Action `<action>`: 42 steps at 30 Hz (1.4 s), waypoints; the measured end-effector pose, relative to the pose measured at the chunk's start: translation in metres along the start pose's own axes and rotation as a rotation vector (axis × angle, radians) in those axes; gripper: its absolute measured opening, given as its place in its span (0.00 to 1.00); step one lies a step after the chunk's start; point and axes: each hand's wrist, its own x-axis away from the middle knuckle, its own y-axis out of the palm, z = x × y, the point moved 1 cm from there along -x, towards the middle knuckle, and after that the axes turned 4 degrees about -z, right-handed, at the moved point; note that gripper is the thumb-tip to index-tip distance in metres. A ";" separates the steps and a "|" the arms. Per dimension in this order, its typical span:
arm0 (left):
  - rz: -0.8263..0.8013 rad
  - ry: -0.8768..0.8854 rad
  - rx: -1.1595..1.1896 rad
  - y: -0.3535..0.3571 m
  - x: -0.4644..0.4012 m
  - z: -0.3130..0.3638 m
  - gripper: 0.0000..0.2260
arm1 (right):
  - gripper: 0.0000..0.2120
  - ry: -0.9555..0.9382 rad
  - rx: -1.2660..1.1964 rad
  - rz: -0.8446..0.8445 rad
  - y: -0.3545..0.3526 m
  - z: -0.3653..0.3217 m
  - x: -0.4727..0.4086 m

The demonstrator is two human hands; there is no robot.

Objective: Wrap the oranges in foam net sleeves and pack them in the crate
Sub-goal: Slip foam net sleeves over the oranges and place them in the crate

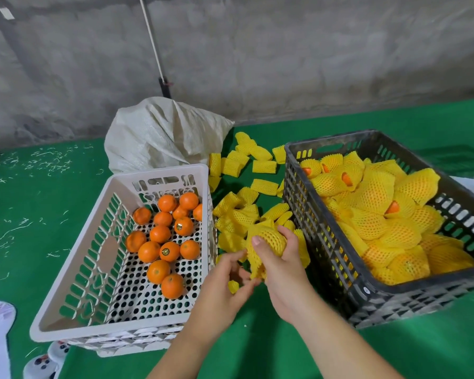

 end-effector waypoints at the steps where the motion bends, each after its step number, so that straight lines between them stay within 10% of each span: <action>1: -0.012 0.006 0.025 0.000 0.001 0.000 0.24 | 0.36 -0.022 0.061 0.040 -0.007 -0.006 -0.005; 9: 0.065 -0.097 0.288 -0.012 -0.006 0.002 0.16 | 0.38 -0.529 0.808 0.505 -0.090 -0.100 -0.074; 15: 0.049 -0.126 0.324 -0.012 -0.008 -0.001 0.14 | 0.44 0.183 1.273 0.018 -0.125 -0.075 -0.116; 22: 0.222 -0.206 0.634 -0.031 -0.019 -0.008 0.08 | 0.38 -0.168 1.678 0.211 -0.116 -0.065 -0.115; 28: 0.203 -0.433 -0.096 -0.113 -0.054 -0.074 0.10 | 0.26 -0.401 2.172 0.070 -0.087 -0.050 -0.122; 31: -0.265 -0.647 -0.717 -0.124 -0.059 -0.120 0.24 | 0.18 -0.222 2.027 -0.221 -0.055 -0.030 -0.129; 34: -0.865 -0.702 -1.115 -0.107 -0.044 -0.148 0.33 | 0.24 0.372 1.330 -0.506 -0.030 -0.003 -0.137; 42: -0.754 -0.675 -1.381 -0.103 -0.050 -0.161 0.30 | 0.26 0.411 0.856 -0.222 -0.037 0.054 -0.162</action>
